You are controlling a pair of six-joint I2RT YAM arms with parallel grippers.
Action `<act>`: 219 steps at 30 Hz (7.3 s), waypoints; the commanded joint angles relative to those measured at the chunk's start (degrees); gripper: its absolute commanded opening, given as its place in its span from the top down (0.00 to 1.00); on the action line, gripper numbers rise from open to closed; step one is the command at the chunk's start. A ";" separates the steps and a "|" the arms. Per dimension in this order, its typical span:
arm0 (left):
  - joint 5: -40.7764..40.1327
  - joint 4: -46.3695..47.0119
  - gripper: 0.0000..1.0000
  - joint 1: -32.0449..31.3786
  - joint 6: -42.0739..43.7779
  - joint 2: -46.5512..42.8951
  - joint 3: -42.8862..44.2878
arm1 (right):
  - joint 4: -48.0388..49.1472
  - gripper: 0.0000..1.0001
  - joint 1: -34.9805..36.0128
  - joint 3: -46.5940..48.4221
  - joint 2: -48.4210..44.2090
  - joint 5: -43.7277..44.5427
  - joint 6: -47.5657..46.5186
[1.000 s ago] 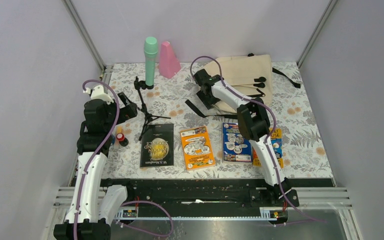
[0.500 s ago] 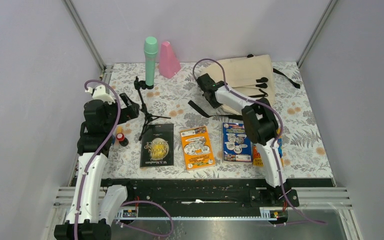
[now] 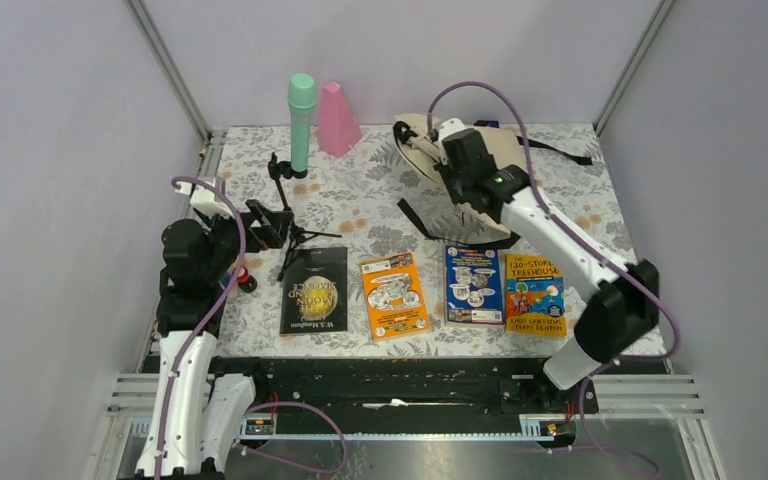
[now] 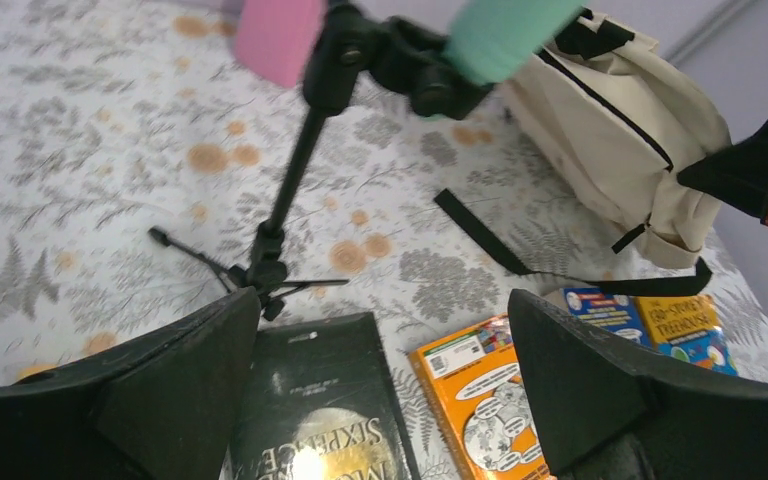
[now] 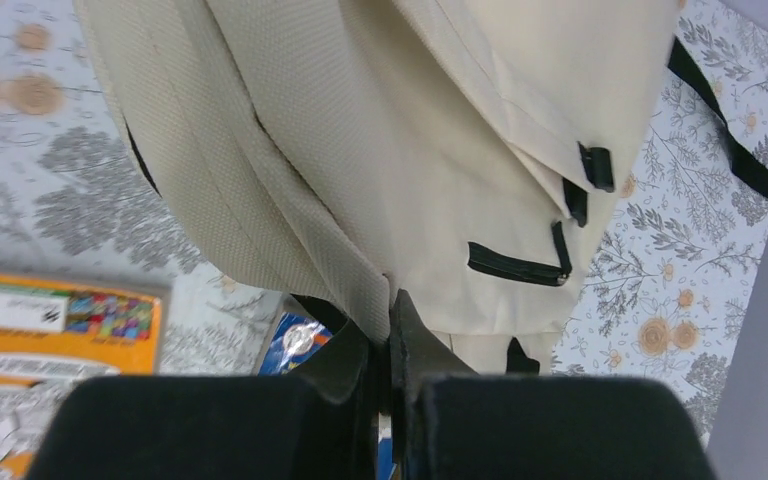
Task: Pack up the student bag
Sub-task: Pick up the student bag at the center of the board, then place the student bag at the center of the board.
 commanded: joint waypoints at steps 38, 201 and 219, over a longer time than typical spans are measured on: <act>3.56 3.51 0.01 -43.92 19.01 16.56 24.11 | 28.71 1.00 0.18 -22.66 -49.75 -2.19 33.38; -4.60 11.11 0.01 -39.52 15.05 11.92 18.63 | 21.43 0.84 8.17 -39.38 -45.00 11.98 70.06; -10.38 17.48 0.01 -39.82 -4.39 8.67 -2.12 | 6.49 0.00 8.13 -41.28 -59.36 38.92 33.37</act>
